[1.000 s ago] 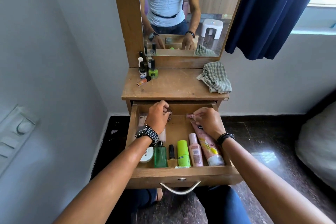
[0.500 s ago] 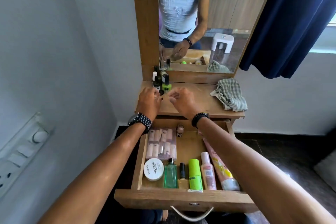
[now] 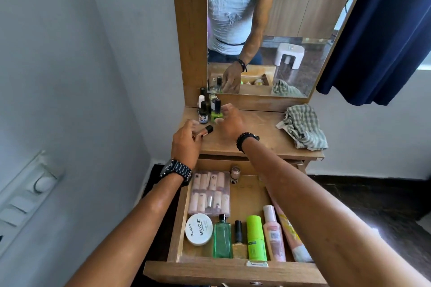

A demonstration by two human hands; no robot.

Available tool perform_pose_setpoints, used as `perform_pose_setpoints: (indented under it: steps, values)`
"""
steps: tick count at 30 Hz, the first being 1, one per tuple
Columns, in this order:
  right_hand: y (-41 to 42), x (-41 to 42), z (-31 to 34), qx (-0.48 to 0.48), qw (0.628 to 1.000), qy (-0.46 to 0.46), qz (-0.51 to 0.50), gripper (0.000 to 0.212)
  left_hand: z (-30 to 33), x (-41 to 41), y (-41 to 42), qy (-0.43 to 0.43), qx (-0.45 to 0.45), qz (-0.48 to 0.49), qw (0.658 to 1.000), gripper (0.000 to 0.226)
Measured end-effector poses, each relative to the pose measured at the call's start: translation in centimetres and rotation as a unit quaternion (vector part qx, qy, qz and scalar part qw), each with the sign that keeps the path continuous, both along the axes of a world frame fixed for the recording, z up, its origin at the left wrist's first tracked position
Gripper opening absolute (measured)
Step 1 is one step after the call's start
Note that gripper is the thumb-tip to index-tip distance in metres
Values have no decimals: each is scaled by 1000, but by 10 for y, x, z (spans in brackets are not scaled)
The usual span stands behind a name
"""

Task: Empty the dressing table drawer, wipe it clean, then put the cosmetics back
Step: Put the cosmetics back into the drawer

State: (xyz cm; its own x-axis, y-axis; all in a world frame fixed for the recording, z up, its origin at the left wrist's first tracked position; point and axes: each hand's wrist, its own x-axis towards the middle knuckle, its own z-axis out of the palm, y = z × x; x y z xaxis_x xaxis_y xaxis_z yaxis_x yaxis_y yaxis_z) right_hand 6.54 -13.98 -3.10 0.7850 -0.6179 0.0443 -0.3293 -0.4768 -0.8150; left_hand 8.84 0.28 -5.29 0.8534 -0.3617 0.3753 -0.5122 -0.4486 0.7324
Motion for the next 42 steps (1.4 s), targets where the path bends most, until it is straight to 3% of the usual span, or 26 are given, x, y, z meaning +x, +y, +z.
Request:
perform_pose_setpoints:
  steps: [5,8,13,18,31,37,42]
  values:
    - [-1,-8,0,-25,999,7,-25,30,3,-19,11,7,-41,3,999,21]
    - [-2,-27,4,16,999,-17,-32,30,1,-35,12,9,-50,-12,999,22]
    - [-2,-84,12,24,995,-75,-54,25,-13,-63,5,34,-64,-49,996,22]
    - [4,-145,-9,52,992,-73,-86,24,-16,-80,5,45,-72,-37,996,20]
    - [24,-168,-72,-11,990,102,-100,22,-32,-100,24,123,-61,-18,990,20]
    - [16,-150,-76,-78,986,140,-52,22,-36,-100,22,120,-62,-15,991,18]
    - [17,-135,-85,-68,985,139,-76,26,-39,-100,22,95,-47,-23,994,22]
